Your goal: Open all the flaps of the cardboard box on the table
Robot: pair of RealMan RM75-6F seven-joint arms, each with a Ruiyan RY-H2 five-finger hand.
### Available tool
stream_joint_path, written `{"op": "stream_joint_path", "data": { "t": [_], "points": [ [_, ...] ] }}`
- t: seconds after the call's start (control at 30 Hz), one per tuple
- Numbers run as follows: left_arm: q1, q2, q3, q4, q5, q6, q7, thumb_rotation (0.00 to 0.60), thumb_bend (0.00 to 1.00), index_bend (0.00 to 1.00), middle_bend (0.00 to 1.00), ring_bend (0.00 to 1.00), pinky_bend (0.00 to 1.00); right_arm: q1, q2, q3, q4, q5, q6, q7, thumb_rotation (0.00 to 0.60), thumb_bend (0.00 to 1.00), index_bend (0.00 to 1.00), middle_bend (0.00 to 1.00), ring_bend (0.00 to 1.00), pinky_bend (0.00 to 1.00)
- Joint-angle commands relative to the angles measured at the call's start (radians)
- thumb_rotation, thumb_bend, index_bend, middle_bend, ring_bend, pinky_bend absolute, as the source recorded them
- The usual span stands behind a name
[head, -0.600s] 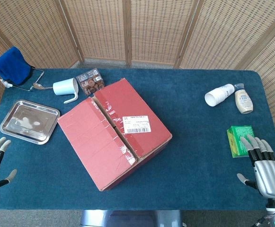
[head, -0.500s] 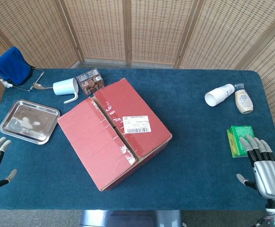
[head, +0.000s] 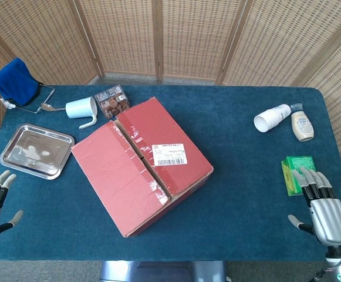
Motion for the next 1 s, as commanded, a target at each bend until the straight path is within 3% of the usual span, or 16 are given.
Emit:
{"op": "stream_joint_path", "data": {
  "t": [0.03,0.47,1.0],
  "points": [
    [-0.001,-0.001,0.0,0.001,-0.002,-0.003,0.0,0.6,0.07,0.05,0.0,0.0,0.0,0.015,-0.016,0.003,0.011,-0.002,-0.019,0.009,0.6,0.02,0.0,0.0,0.0,0.0],
    [-0.006,-0.021,0.009,0.016,0.004,-0.015,0.026,0.6,0.07,0.03,0.0,0.0,0.0,0.134,-0.114,0.055,0.044,-0.027,-0.108,0.039,0.6,0.01,0.0,0.0,0.0,0.0],
    [-0.006,-0.034,0.007,0.031,-0.001,-0.012,0.028,0.6,0.07,0.04,0.0,0.0,0.0,0.276,-0.1,0.104,-0.1,0.003,-0.265,0.016,0.6,0.0,0.0,0.0,0.0,0.0]
  ]
}}
